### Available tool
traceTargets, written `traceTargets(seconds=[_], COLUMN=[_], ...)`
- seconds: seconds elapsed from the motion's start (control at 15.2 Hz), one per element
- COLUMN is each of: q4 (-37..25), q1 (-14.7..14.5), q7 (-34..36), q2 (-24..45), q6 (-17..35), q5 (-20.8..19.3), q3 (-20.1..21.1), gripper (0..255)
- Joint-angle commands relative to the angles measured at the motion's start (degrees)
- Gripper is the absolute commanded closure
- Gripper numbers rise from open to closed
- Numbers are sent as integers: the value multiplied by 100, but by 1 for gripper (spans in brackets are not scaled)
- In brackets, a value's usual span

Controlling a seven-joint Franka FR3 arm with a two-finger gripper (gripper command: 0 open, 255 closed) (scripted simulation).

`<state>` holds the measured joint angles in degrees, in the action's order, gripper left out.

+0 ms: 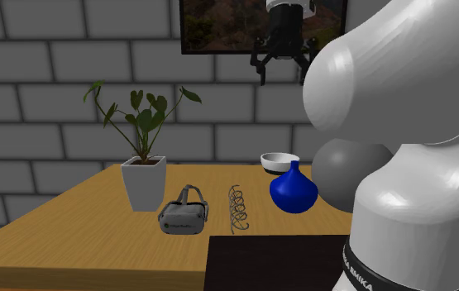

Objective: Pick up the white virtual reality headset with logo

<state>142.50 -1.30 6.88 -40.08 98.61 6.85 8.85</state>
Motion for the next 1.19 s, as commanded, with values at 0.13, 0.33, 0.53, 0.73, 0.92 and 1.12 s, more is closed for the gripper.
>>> traceTargets(seconds=[0.13,0.33,0.53,0.73,0.92,1.12], q4=[238,283,249,138,-50,-314], q1=[-102,-157,-182,-176,-143,-110], q7=[344,623,925,1270,1681,2183], q2=[467,936,1480,2091,2759,3477], q6=[817,1407,1989,2549,3069,3528], q5=[181,266,281,195,-26,-416], q3=[381,681,983,1278,1558,1793], gripper=[0,0,0,0,0,0])
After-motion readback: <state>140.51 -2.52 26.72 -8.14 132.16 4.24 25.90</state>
